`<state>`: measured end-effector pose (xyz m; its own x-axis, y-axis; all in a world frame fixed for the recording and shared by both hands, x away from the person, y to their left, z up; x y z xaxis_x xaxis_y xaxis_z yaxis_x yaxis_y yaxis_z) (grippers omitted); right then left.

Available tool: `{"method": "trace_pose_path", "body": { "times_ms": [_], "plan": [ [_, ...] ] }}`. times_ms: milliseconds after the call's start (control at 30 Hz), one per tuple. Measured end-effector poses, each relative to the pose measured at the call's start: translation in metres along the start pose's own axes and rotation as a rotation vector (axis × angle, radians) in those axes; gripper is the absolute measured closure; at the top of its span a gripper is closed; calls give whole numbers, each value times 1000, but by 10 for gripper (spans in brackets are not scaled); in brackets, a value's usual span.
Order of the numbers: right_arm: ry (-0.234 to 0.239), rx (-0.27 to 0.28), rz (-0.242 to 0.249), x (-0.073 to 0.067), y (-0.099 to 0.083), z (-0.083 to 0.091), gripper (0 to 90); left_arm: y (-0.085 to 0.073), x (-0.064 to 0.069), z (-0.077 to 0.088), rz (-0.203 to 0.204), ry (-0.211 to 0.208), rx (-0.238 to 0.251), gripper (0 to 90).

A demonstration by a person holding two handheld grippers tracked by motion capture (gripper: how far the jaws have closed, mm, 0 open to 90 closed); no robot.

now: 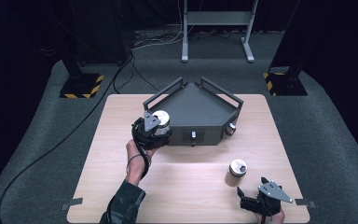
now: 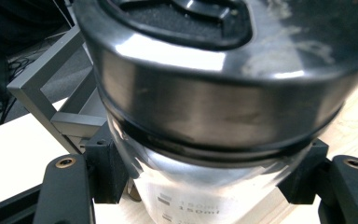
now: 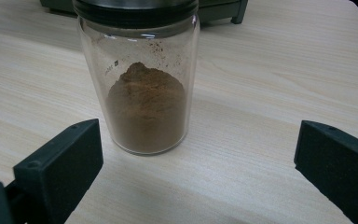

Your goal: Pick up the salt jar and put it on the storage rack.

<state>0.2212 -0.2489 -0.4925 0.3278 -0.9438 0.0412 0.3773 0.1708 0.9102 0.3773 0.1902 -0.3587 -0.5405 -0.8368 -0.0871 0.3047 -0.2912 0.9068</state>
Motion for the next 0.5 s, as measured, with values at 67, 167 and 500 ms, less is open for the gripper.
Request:
{"method": "trace_pose_path", "body": {
  "times_ms": [67, 167, 500],
  "plan": [
    [-1, 0, 0, 0, 0, 0, 2, 1, 0, -1, 3, -2, 2, 314],
    [-2, -1, 1, 0, 0, 0, 2, 4, -1, -2, 1, -1, 1, 314],
    [0, -2, -1, 0, 0, 0, 2, 8, -4, -5, 11, -9, 2, 314]
  ]
}}
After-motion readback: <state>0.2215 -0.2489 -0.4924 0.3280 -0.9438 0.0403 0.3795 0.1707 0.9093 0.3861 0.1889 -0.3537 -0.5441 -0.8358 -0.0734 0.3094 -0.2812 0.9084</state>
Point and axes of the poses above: each handheld gripper's, and its own axes: z roughly backward along the jaws, y roughly out of its top, x roughly to its right, the point moved 7 cm from there along -z, roughly forward along the jaws, and after that the axes turned 2 degrees about x, right-handed, at the moved point
